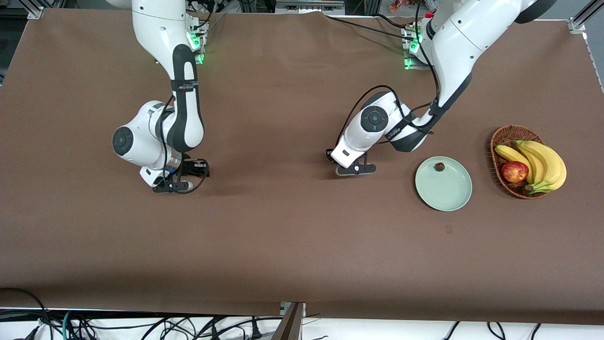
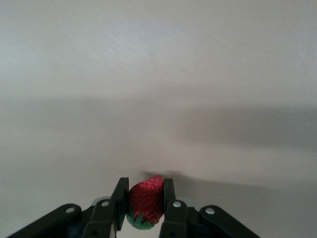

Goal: Collect all strawberries into plate

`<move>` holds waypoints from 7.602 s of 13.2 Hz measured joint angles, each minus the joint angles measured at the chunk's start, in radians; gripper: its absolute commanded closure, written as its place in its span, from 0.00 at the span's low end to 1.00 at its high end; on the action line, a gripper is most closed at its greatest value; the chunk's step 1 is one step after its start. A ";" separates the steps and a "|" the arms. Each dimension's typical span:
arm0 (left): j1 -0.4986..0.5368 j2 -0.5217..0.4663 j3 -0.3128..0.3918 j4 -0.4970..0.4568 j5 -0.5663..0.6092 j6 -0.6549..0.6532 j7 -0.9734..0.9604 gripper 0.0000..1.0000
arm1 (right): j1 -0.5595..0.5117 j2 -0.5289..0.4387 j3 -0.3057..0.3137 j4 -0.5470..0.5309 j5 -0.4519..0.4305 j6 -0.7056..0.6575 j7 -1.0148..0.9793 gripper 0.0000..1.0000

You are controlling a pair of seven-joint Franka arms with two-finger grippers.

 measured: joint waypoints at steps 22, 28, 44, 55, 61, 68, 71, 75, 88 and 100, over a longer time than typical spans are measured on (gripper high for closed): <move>0.451 0.022 -0.005 0.261 -0.078 -0.571 1.547 0.65 | 0.292 0.381 0.296 0.659 -0.201 0.462 1.547 0.00; 0.455 0.033 -0.010 0.192 -0.078 -0.467 1.578 0.00 | 0.284 0.314 0.163 0.697 -0.201 0.227 1.561 0.00; 0.184 0.019 -0.083 0.208 -0.234 -0.339 0.854 0.00 | 0.224 0.094 -0.379 0.691 -0.212 -0.651 0.816 0.00; -0.112 0.082 0.102 0.209 -0.087 -0.195 0.502 0.60 | -0.466 -0.383 0.530 0.661 -0.785 -0.667 0.844 0.00; -0.128 0.094 0.101 0.207 -0.086 -0.196 0.424 1.00 | -0.824 -0.575 0.861 0.524 -0.926 -0.670 0.785 0.00; -0.096 0.034 0.100 0.241 -0.086 -0.381 0.406 0.98 | -0.957 -0.639 0.918 0.483 -1.009 -0.669 0.662 0.00; -0.049 -0.065 0.092 0.251 -0.086 -0.523 0.465 0.97 | -0.957 -0.640 0.921 0.483 -1.013 -0.667 0.650 0.00; 0.100 -0.134 0.093 0.277 -0.135 -0.647 0.862 0.97 | -0.959 -0.640 0.919 0.489 -1.014 -0.662 0.641 0.00; 0.453 -0.038 0.107 0.067 -0.116 -0.266 1.819 0.01 | -0.973 -0.634 0.916 0.498 -1.014 -0.648 0.630 0.00; 0.478 -0.193 0.033 0.154 -0.119 -0.701 1.556 0.00 | -0.980 -0.599 0.913 0.507 -1.014 -0.628 0.632 0.00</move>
